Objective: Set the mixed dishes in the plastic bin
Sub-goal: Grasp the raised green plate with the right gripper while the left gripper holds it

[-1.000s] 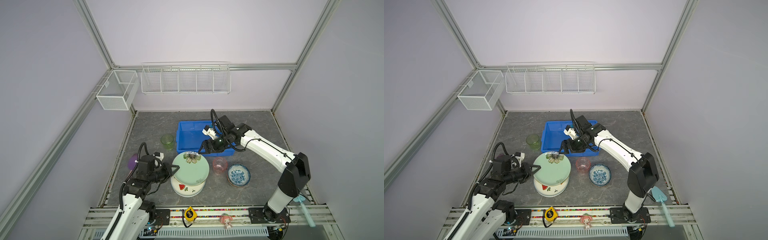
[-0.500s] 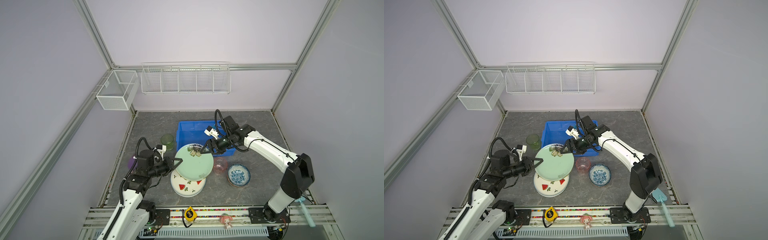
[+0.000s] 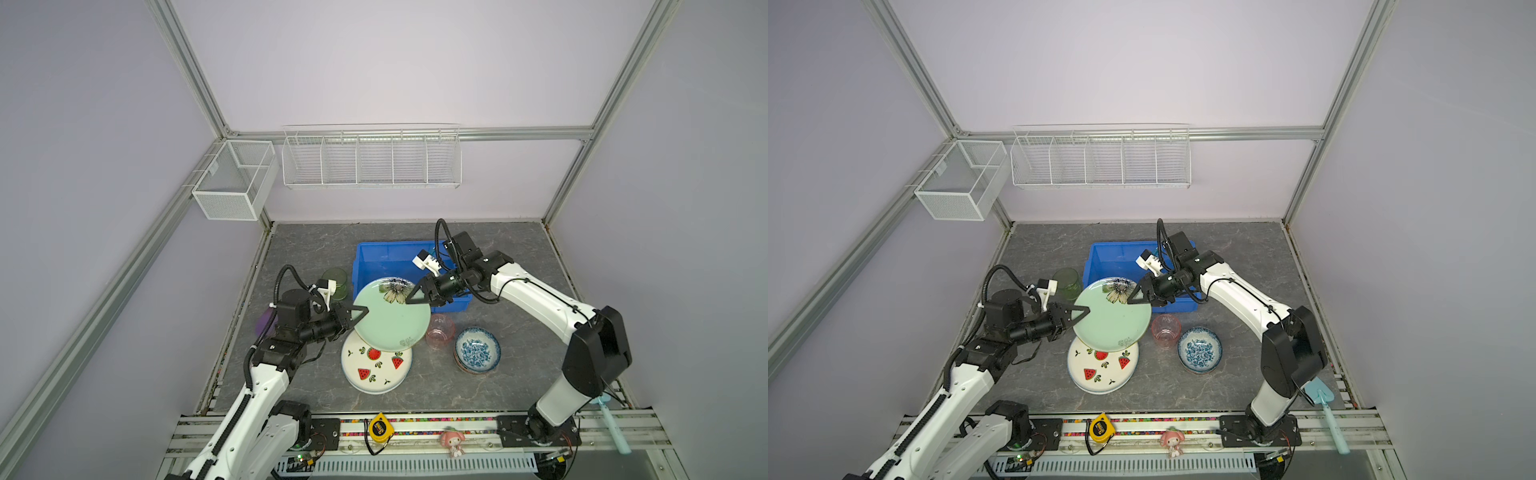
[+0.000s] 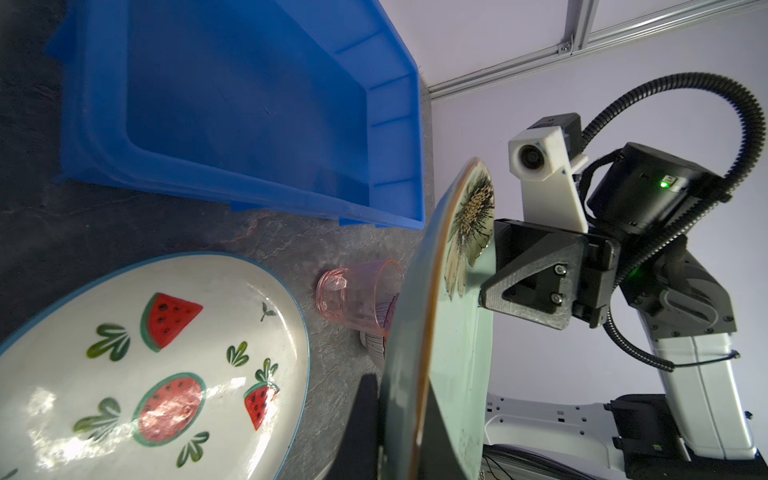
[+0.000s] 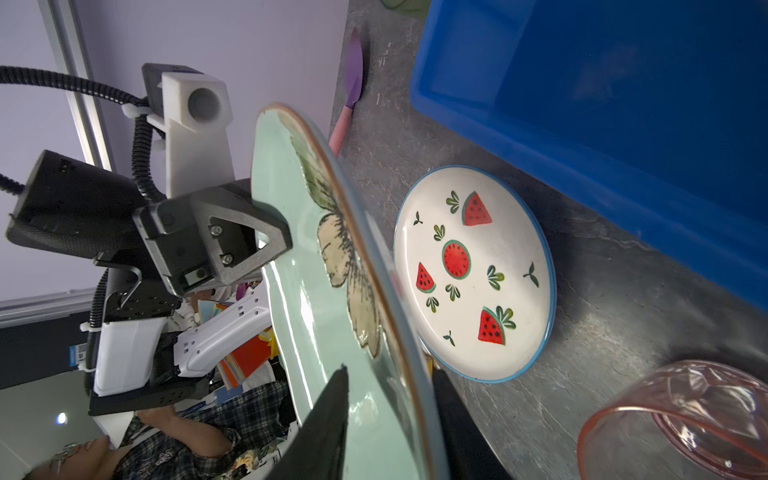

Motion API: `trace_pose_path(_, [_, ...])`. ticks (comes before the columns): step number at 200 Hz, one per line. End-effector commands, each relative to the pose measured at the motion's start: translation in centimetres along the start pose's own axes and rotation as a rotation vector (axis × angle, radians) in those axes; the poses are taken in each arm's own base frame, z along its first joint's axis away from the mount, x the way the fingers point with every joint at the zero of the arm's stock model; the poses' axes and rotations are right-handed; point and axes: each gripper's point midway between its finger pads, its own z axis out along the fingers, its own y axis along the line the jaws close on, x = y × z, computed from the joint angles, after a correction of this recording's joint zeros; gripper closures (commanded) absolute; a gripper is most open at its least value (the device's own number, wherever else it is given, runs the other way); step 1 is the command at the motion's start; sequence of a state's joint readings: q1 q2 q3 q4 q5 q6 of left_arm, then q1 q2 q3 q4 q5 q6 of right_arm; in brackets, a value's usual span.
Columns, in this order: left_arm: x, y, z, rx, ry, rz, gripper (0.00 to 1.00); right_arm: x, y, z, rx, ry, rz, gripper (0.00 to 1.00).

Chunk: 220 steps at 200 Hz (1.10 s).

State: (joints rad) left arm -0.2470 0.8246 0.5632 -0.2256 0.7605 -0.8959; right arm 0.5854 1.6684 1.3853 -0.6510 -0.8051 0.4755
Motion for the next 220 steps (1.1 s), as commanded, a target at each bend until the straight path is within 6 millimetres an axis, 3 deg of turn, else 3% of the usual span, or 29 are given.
trace_pose_path(1, [-1.7,-4.0,-0.6,0.106,-0.043,0.107,1.00,0.0,2.1,-1.1,-0.077,-0.027,-0.033,0.69])
trace_pose_path(46, [-1.7,-3.1,-0.2,0.086,-0.039,0.097,1.00,-0.6,2.3,-2.0,-0.088,-0.065,-0.032,0.83])
trace_pose_path(62, [-1.7,-2.8,-0.1,0.082,-0.035,0.094,1.00,-0.7,2.4,-2.1,-0.089,-0.072,-0.031,0.92])
trace_pose_path(74, [-1.7,-2.6,0.0,0.077,-0.033,0.090,0.97,-0.8,2.4,-2.2,-0.088,-0.081,-0.031,0.93])
trace_pose_path(167, [-2.0,-1.6,0.5,0.033,-0.032,0.083,0.35,-1.5,1.8,-3.8,-0.058,-0.136,-0.023,0.93])
trace_pose_path(185, [-2.3,-1.8,0.6,0.027,-0.030,0.086,0.20,-2.0,1.6,-4.4,-0.054,-0.153,-0.011,0.93])
trace_pose_path(202, [-2.7,-1.3,0.6,-0.014,-0.030,0.084,0.00,-2.6,1.5,-4.9,-0.051,-0.169,-0.006,0.93])
trace_pose_path(220, [-3.8,-0.8,0.2,-0.075,-0.059,0.093,0.02,-3.6,1.2,-5.5,-0.040,-0.190,-0.004,0.93])
